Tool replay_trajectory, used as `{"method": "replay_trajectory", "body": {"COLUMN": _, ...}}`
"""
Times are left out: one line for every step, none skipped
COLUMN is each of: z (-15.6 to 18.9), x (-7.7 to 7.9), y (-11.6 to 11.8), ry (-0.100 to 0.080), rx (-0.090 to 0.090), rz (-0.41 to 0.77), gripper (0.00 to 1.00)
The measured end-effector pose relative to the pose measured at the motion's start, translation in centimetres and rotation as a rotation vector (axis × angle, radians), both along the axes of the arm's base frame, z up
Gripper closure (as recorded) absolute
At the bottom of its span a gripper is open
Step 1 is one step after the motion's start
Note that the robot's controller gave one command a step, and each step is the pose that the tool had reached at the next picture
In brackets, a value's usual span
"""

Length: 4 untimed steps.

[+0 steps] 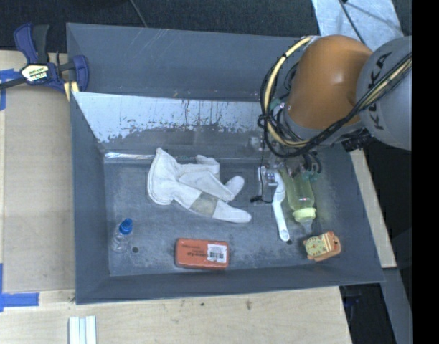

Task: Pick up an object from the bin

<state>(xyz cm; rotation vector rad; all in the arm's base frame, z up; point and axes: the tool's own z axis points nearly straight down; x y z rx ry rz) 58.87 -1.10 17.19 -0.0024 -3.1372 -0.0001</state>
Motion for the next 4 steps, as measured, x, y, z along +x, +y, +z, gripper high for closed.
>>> {"method": "replay_trajectory", "body": {"z": 0.5, "x": 0.1, "y": 0.0, "ry": -0.008, "rx": 0.000, "rz": 0.000, "gripper": 0.00}}
{"method": "replay_trajectory", "body": {"z": -4.9, "x": 1.3, "y": 1.7, "ry": -0.011, "rx": 0.000, "rz": -0.102, "gripper": 0.00}}
{"method": "replay_trajectory", "body": {"z": -6.1, "x": 1.8, "y": 2.9, "ry": -0.004, "rx": 0.000, "rz": -0.159, "gripper": 0.00}}
{"method": "replay_trajectory", "body": {"z": -5.9, "x": 0.6, "y": 1.2, "ry": -0.005, "rx": -0.001, "rz": -0.282, "gripper": 0.00}}
